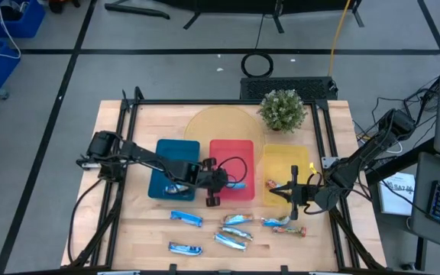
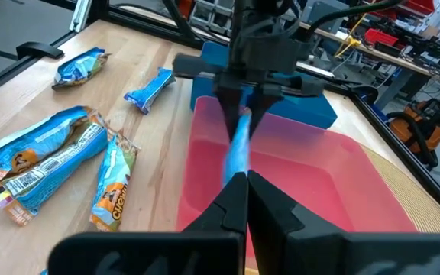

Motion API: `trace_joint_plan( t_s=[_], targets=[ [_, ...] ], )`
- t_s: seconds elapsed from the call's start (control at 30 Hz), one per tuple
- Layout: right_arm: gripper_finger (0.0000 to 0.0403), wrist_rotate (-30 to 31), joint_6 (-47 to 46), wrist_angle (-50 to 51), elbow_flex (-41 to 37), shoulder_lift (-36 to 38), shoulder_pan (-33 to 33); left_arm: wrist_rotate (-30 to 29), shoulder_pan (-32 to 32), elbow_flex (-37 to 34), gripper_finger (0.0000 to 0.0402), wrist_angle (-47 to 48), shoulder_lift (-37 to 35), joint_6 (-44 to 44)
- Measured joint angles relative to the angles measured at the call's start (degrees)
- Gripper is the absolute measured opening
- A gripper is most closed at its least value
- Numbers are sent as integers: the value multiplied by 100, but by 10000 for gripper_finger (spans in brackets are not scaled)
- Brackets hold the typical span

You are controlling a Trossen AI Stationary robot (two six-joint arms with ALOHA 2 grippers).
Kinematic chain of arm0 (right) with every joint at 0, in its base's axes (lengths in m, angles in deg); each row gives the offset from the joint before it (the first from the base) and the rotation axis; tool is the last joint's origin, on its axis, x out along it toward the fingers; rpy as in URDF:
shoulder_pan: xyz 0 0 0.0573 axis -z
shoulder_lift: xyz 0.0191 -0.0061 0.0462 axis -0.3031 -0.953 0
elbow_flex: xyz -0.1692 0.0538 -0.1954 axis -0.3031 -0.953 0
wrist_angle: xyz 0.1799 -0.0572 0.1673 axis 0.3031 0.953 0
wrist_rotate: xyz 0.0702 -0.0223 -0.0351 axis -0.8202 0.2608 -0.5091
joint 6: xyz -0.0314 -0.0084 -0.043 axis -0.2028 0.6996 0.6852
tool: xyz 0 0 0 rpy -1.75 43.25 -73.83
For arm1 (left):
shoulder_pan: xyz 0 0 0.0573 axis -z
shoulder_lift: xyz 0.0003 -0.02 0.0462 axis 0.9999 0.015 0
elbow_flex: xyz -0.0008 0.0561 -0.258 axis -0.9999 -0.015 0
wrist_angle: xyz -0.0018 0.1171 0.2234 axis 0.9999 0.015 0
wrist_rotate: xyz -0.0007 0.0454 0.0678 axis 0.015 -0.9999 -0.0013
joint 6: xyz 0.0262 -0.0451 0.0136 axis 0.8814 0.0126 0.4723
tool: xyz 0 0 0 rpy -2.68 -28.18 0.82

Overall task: Pick and place Granola Bars by type
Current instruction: Put the yellow granola bar into the red bin, then put the blue granola bar into the blue bin

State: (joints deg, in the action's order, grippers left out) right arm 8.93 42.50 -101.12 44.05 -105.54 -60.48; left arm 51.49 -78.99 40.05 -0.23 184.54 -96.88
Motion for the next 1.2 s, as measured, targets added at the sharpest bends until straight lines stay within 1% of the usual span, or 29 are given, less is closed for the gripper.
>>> trace_joint_plan(
  t_s=[0.1, 0.23, 0.3, 0.37, 0.47, 0.57, 0.67, 0.73, 0.8, 0.87, 0.9, 1.0, 1.03, 1.1, 1.2],
  targets=[
    [0, 0, -36, -1, 0, -1, 0, 279, 29, 0, 97, 8, 0, -2],
    [0, 0, -45, -1, 0, -1, 0, 289, 90, 3, 136, 17, 0, 49],
    [0, 0, -45, -1, 0, -1, 1, 287, 111, 97, 152, 165, -17, 302],
    [0, 0, -47, 2, 0, -1, 1, 286, 150, 194, 164, 363, -185, 642],
    [0, -2, -47, 6, 0, 0, -1, 171, 258, 258, 174, 522, -731, 1024],
    [0, -9, -49, 53, 0, 1, -1, -214, 437, 260, 173, 665, -1494, 1175],
    [0, -108, -49, 51, 0, 1, 0, -602, 638, 257, 157, 1101, -2398, 1257],
    [0, -160, -49, 53, 0, 1, 0, -799, 761, 94, 138, 1295, -3051, 1244],
    [0, -177, -52, 58, 0, 1, -1, -1010, 887, -316, 112, 1337, -3737, 1120],
    [0, -192, -91, 54, 0, 1, -1, -1199, 983, -1040, 80, 889, -4412, 1037],
    [0, -192, -91, 52, 0, 1, -1, -1242, 998, -1509, 64, 533, -4737, 1001],
    [0, -192, -75, 36, 0, 1, 3, -1201, 870, -3145, 14, -1084, -5458, 1050],
    [0, -186, -56, 12, 0, 1, 9, -1084, 781, -3633, 8, -1617, -5596, 1047],
    [0, -166, 1, -3, 0, 1, 21, -776, 643, -4340, 8, -2522, -5760, 870],
    [0, -156, 59, 28, 0, -31, 50, -707, 645, -5038, 4, -3523, -5831, 869]
  ],
)
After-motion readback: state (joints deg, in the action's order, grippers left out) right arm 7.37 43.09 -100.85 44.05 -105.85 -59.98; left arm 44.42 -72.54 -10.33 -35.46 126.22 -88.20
